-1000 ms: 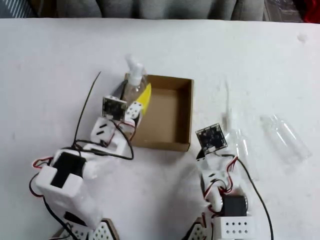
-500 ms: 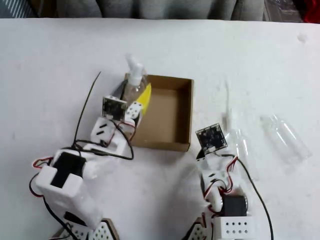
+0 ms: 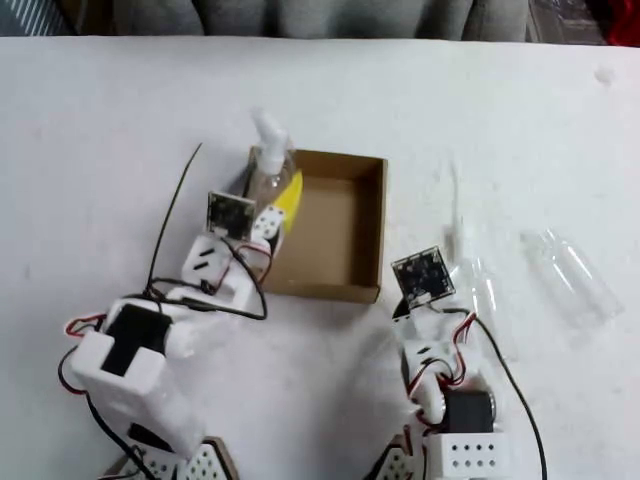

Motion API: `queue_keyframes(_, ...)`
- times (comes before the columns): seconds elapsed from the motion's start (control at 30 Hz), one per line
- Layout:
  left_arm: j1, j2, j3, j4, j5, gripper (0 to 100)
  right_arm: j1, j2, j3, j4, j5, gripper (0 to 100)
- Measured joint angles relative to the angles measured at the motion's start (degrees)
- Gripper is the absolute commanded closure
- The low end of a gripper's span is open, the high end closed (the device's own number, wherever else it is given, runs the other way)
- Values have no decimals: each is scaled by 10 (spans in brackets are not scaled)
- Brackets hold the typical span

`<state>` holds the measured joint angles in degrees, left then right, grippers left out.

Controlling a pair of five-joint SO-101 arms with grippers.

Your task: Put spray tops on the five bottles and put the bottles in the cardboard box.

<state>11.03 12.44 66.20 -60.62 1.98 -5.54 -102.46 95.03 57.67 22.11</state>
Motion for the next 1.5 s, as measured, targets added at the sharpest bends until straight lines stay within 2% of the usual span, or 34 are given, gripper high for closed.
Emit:
queue_keyframes(0.3, -4, -1, -2, 5, 3, 858, 0, 0, 0, 0, 0, 984)
queue_keyframes(0.5, -6, -1, -2, 5, 1, 769, 0, 0, 0, 0, 0, 984)
queue_keyframes(0.67, -7, -2, -11, 42, 1, 736, 0, 0, 0, 0, 0, 984)
queue_keyframes(1.5, -6, -18, -5, 55, 1, 736, 0, 0, 9, -33, 2, 984)
